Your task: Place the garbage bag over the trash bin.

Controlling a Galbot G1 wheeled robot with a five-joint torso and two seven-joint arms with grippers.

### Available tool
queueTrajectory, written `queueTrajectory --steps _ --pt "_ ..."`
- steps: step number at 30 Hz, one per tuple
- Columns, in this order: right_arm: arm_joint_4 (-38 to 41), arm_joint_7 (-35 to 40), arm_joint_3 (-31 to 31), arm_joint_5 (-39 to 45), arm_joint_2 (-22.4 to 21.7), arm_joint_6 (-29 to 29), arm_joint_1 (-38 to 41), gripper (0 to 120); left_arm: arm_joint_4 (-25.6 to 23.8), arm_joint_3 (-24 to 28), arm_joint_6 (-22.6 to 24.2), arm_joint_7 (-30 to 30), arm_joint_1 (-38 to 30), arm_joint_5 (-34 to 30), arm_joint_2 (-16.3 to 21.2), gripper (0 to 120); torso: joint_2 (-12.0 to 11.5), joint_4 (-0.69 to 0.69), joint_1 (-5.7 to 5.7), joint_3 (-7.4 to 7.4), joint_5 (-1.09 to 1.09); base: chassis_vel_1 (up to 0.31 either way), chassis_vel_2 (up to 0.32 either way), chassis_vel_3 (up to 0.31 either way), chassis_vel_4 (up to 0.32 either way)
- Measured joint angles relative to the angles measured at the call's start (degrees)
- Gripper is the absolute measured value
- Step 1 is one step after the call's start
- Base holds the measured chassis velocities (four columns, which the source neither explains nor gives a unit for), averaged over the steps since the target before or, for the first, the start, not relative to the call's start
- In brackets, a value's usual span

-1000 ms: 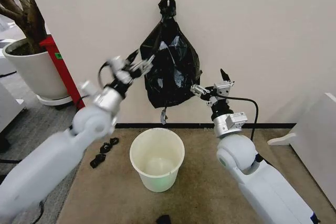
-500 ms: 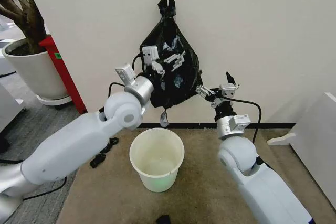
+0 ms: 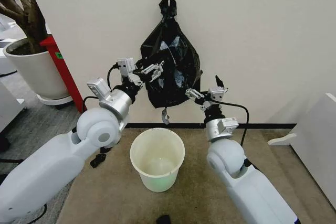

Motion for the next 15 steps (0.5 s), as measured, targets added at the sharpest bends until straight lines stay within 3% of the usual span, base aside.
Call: queueTrajectory --steps 5,9,15 --pt "1.63 0.30 0.27 1.21 -0.56 -0.48 -0.50 100 1.58 1.91 -0.03 0.30 -1.81 -1.47 -1.44 81 0.00 -0.01 0.00 0.00 0.00 0.000 0.000 0.000 0.000" --pt "3.81 0.59 1.84 3.15 -2.22 -1.11 -1.37 100 5.71 8.48 -0.43 0.06 -8.21 -2.61 -5.06 77 0.00 -0.02 0.00 0.00 0.01 0.000 0.000 0.000 0.000" --pt "5.42 0.52 3.56 3.66 -2.84 -0.58 -2.57 100 9.32 13.17 -0.39 -1.31 -12.72 -2.51 -9.24 73 0.00 -0.04 0.00 0.00 0.03 0.000 0.000 0.000 0.000"
